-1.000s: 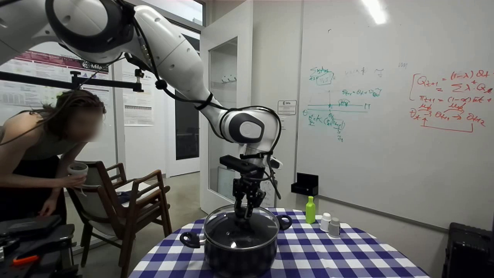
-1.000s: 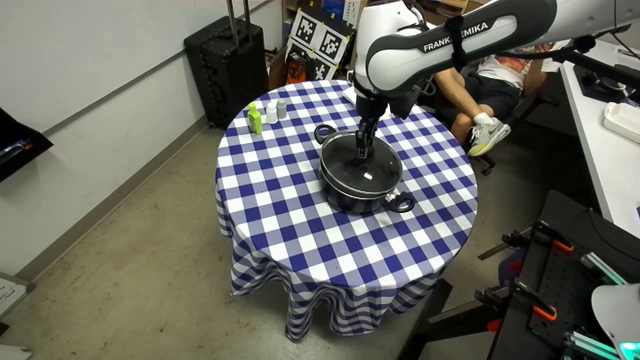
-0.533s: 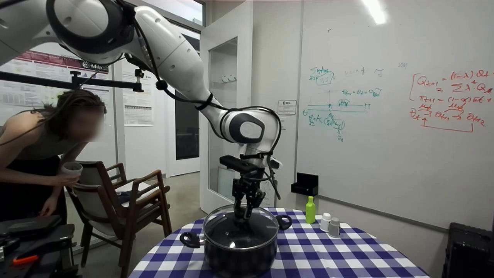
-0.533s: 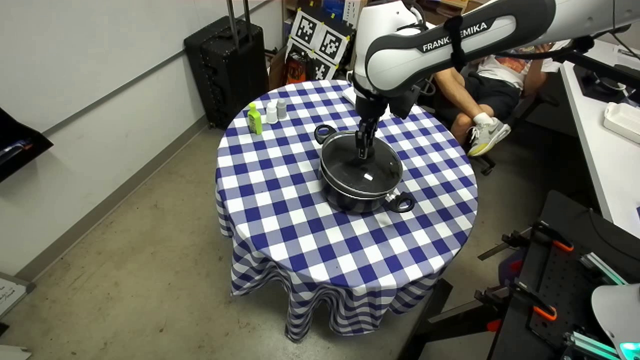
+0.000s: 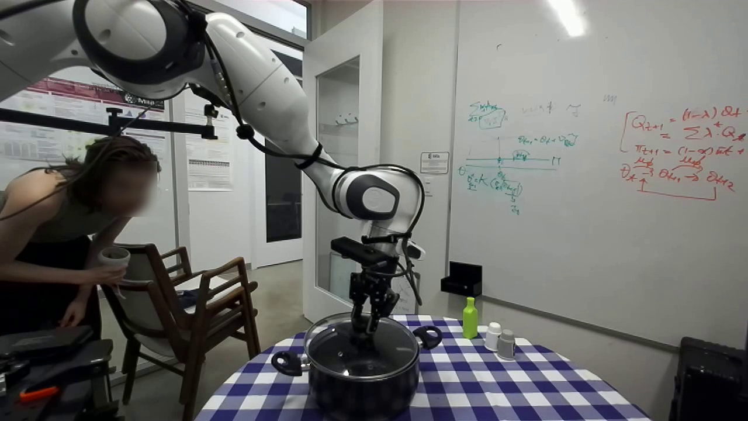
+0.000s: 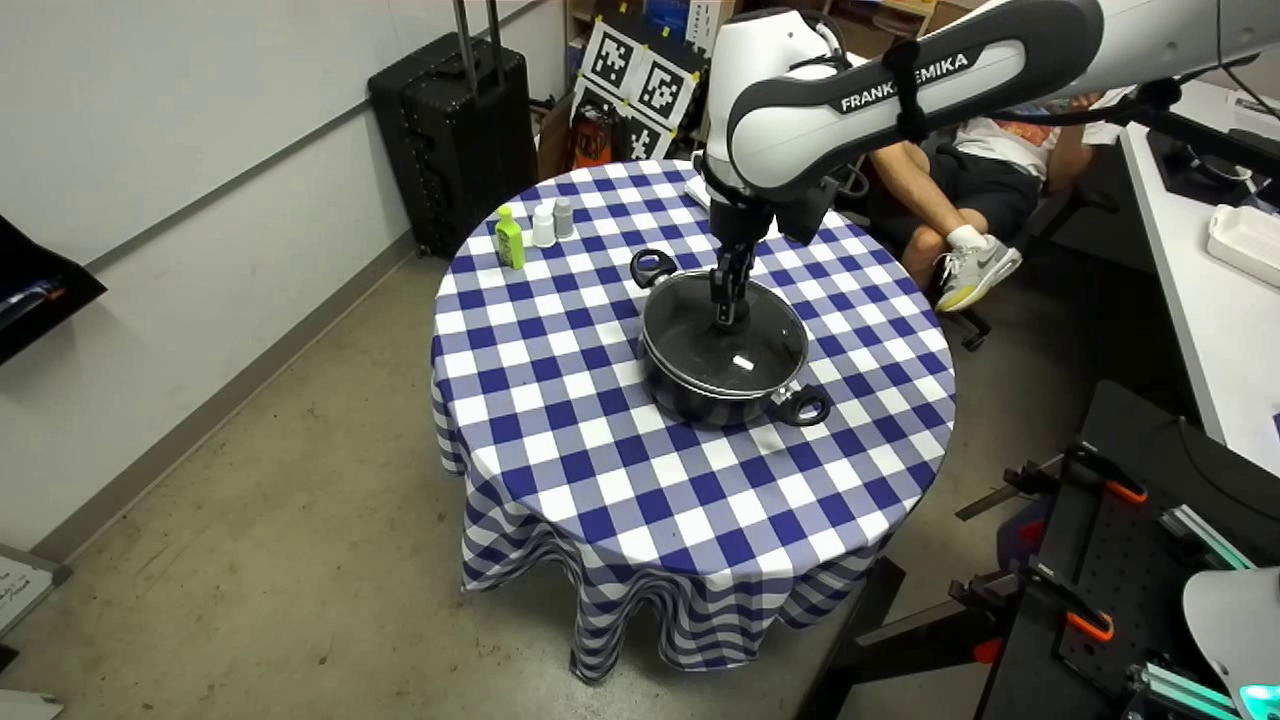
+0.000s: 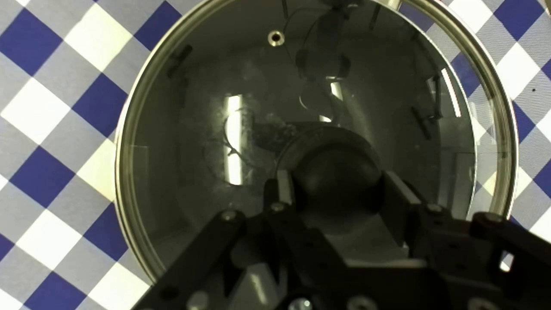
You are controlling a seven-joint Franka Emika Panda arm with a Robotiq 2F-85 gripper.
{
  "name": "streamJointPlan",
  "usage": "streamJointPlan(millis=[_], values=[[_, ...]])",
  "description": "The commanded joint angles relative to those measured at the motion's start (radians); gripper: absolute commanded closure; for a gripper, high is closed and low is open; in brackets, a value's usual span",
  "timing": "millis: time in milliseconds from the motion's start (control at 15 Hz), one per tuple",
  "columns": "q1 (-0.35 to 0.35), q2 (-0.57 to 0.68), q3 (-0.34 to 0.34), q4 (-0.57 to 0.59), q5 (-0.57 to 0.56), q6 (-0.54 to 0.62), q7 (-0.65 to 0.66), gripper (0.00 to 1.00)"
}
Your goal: Put the glass lid on the black pot
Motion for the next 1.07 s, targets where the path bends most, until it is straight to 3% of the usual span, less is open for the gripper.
streamJointPlan(millis=[0, 667, 733, 1000], values=[[0.007, 0.005, -0.01, 0.039, -0.003, -0.026, 0.02, 0.75], [0.007, 0.011, -0.016, 0.044, -0.002, -0.031, 0.037, 0.75], [0.006, 0.013, -0.015, 0.047, -0.001, -0.038, 0.035, 0.27], [0.007, 0.011, -0.015, 0.046, -0.002, -0.04, 0.033, 0.03]])
